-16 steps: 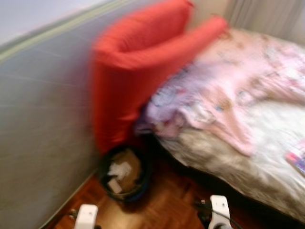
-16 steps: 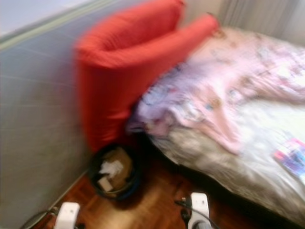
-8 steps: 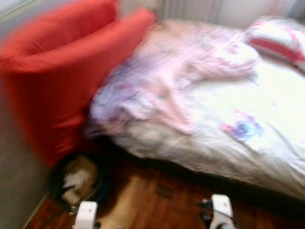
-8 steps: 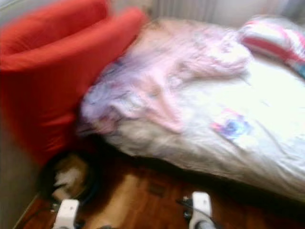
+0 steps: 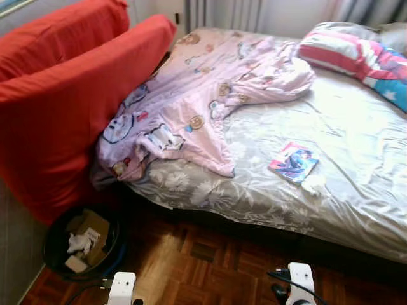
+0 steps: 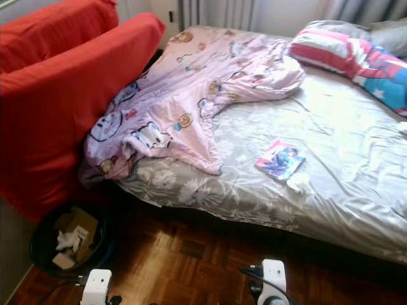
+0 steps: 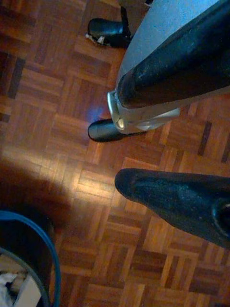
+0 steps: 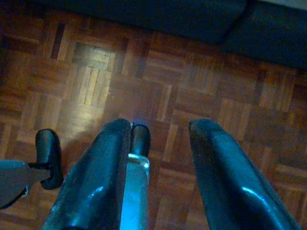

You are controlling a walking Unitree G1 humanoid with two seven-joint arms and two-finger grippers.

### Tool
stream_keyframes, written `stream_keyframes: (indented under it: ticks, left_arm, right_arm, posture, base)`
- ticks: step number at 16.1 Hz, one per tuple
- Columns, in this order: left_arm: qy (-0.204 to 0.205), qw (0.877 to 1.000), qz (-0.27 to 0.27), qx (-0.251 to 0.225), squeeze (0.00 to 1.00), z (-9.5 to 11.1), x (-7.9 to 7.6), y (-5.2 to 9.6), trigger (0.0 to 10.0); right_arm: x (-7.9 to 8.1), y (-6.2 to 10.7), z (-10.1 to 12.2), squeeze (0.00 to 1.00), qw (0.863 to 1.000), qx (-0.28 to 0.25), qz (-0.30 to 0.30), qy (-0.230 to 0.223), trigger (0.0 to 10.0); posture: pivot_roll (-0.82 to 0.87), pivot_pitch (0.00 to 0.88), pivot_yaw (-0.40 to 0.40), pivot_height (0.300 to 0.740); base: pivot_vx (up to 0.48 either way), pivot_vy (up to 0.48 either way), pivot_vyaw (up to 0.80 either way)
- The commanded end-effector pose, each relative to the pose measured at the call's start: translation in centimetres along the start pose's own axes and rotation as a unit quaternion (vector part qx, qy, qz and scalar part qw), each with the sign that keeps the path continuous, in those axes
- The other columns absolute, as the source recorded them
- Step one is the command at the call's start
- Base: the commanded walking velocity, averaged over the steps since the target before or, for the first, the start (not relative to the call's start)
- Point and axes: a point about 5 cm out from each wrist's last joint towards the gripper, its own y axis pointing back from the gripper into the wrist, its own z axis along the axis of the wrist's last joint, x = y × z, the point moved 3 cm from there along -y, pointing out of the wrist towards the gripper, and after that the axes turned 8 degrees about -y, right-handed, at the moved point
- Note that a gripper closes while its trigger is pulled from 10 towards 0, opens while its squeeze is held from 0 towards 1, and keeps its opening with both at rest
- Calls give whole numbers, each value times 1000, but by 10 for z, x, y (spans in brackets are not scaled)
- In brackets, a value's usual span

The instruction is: Clean up the room

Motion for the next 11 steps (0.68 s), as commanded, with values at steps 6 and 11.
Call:
stream_keyframes:
  ticks: [6,11]
  left_arm:
    - [9,1000,3,14,0,-10,1,2,10000]
    - [10,1000,0,19,0,-12,0,2,10000]
  right_arm:
    - [-3,1,-3,0,1000,1,-6,-10,10000]
    - [-4,0,7,0,999,-25,-7,-21,10000]
  posture:
    - [128,167,-32,740]
    - [129,151,-29,740]
  base:
    - [0,0,-123]
    - [284,0,-275]
